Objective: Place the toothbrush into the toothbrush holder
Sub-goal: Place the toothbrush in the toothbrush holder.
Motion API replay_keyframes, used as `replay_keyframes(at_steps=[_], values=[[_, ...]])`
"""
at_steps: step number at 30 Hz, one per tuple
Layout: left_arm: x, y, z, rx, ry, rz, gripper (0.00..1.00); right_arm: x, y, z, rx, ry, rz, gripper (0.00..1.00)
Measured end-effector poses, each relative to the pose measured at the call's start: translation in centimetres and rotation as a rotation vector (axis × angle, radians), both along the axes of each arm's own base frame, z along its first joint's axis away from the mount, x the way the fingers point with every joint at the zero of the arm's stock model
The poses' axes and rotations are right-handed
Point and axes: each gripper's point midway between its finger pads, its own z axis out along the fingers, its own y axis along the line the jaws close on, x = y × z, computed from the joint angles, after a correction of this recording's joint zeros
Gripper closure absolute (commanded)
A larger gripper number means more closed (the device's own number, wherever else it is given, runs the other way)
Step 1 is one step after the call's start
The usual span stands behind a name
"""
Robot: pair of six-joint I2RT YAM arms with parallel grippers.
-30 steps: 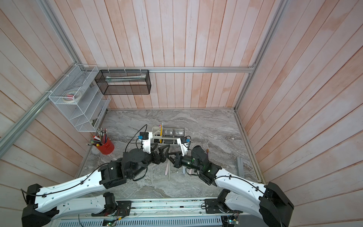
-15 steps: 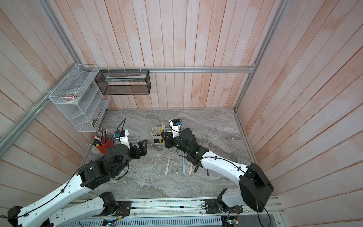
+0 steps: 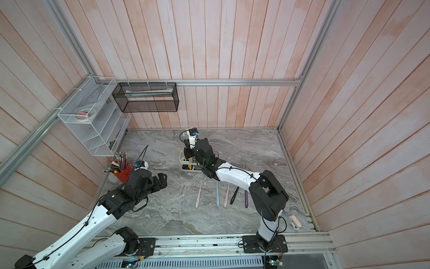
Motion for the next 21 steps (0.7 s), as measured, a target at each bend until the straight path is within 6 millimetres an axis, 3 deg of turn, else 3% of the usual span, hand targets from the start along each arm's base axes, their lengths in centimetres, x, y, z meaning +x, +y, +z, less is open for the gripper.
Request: replay_keyframes(at_steps=[7,21], values=[[-0.2,-0.3,-1.2,-0.015,0.027,-0.02,0.0,2.2,1.7,0.0,-0.055,-0.089,-0.017,1.0],[0.0,-0.5,-1.4,-0.013,0.015,-0.037,0.0,2.5,2.8,-2.3,-0.051,-0.148,0.015,1.0]])
